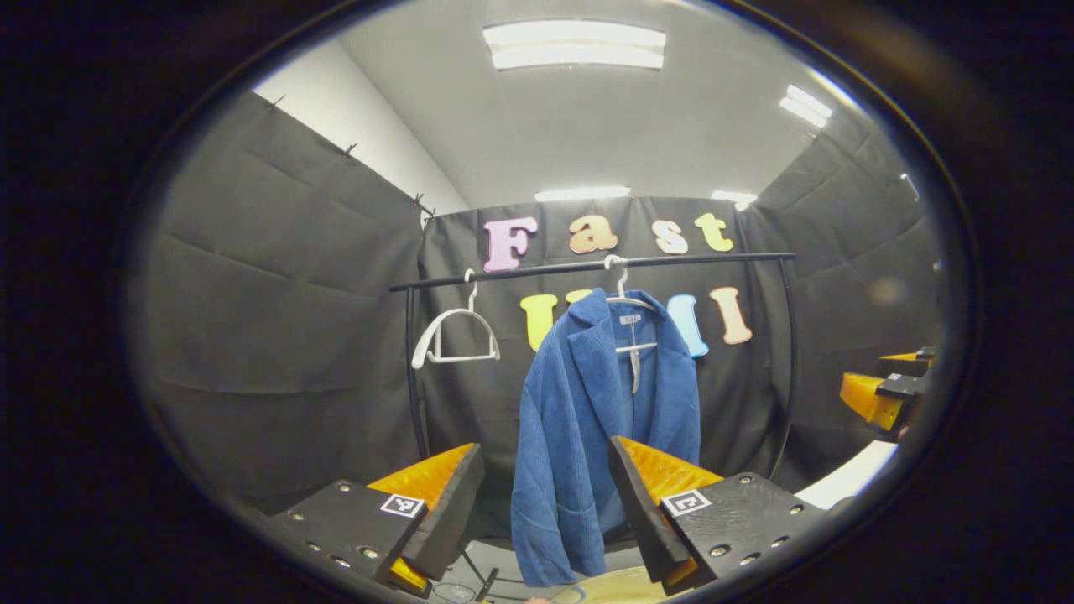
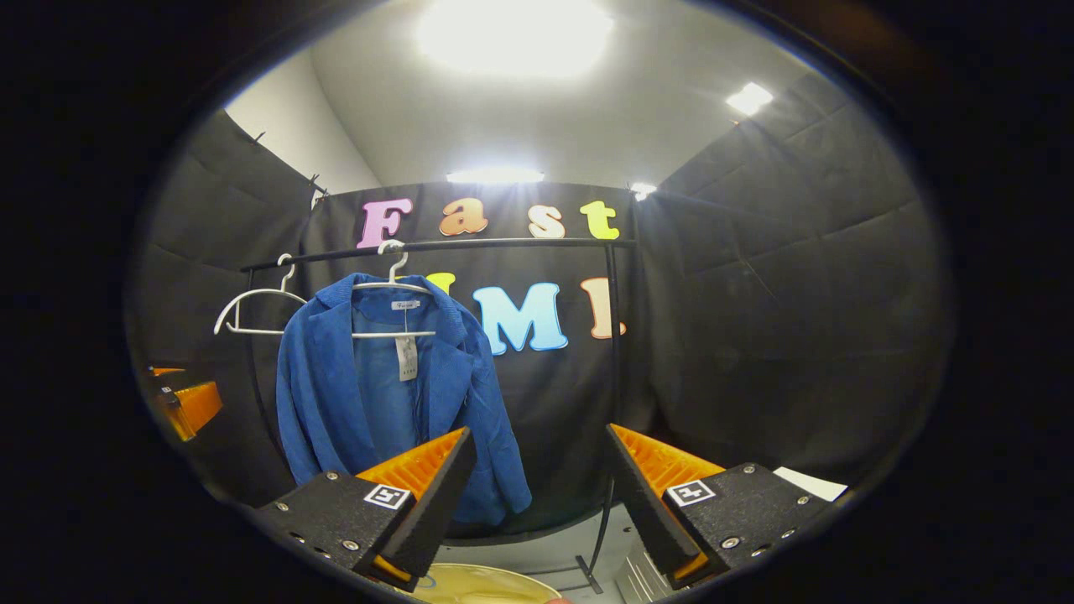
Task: Grasp the clothes on the hanger with both hands and then place them into the laundry hamper below.
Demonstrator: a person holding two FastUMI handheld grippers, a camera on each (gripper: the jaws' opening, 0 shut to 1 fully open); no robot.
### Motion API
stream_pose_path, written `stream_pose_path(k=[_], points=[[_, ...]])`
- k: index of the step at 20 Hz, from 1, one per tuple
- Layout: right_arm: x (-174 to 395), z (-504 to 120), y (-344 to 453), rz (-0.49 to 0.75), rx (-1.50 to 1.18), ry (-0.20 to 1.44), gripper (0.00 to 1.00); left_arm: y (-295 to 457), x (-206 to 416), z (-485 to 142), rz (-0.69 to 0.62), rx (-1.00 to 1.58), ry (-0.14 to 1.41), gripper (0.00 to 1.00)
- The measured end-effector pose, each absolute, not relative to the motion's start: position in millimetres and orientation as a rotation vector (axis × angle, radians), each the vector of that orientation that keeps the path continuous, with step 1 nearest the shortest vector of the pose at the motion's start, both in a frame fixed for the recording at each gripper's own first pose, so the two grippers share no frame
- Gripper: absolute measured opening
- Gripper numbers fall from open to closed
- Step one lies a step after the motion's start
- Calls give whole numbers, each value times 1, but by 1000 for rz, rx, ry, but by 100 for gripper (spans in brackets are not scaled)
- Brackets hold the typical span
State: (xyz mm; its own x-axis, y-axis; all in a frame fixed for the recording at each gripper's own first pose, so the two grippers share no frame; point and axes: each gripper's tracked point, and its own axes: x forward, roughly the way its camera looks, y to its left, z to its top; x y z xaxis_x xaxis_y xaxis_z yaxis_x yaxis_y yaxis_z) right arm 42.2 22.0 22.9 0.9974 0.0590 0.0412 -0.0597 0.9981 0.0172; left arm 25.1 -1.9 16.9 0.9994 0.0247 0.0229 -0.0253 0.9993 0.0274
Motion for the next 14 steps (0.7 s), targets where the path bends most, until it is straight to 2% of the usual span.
stream_pose_path(k=[1, 14], points=[[51, 27, 23, 71, 23, -45, 95, -6, 32, 22, 25, 29, -30, 92], [180, 88, 55, 227, 51, -134, 95, -50, 132, 59, 88, 9, -77, 92]])
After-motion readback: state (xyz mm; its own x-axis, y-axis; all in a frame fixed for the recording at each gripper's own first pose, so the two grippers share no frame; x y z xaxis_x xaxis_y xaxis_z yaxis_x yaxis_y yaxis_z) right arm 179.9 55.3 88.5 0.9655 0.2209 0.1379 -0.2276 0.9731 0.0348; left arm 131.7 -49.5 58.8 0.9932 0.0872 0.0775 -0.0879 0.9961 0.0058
